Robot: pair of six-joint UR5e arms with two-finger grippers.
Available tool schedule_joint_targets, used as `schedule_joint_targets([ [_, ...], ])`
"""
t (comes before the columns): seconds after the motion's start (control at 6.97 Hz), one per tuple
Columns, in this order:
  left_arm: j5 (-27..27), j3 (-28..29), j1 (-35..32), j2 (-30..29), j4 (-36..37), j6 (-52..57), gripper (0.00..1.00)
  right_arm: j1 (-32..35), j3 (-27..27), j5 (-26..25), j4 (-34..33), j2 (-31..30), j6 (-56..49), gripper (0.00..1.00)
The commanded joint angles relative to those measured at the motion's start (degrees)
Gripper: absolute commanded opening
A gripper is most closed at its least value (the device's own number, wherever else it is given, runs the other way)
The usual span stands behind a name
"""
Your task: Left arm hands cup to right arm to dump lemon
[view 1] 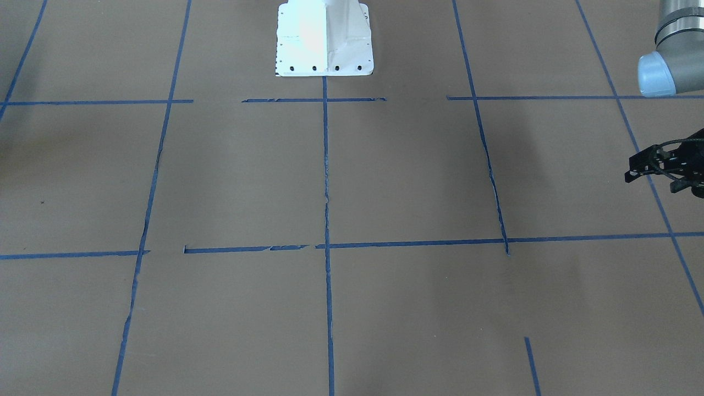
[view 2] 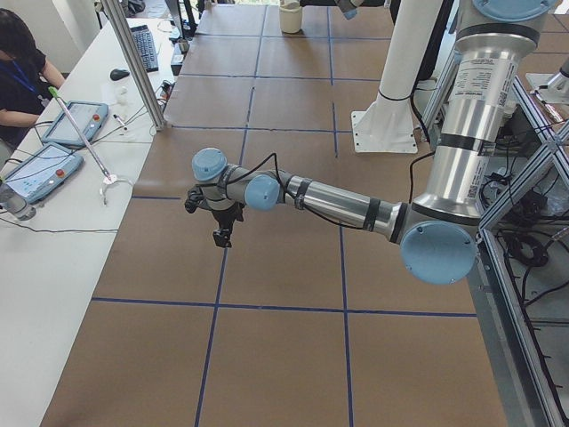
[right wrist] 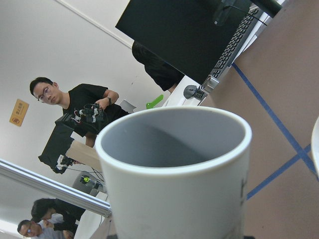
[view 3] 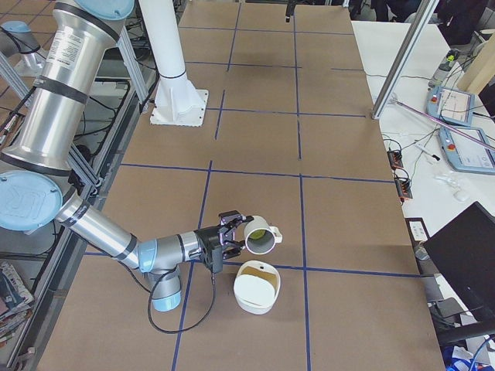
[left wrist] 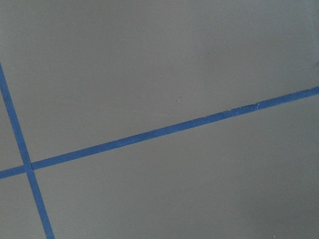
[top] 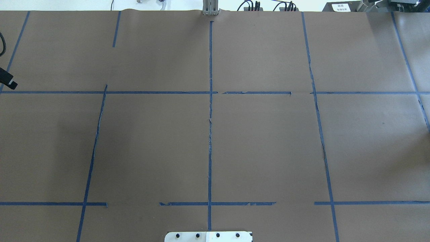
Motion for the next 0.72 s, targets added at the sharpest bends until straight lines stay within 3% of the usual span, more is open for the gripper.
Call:
schedule_joint_targets([
  [0.0,0.0,-0.3,0.0,0.0,0.0,0.0,1.00,2.4,-0.6,-0.1,0.7,0.9,13.3,0.04],
  [0.43,0.0,-0.6,-0.1,0.1,0.0,0.0,1.00,5.8,0.0,-0.4,1.3,3.1,33.3,0.04],
  [0.57,0.0,-0.6,-0.1,0.1,0.0,0.0,1.00,5.9,-0.8,-3.5,6.0,3.8,37.6,0.06],
])
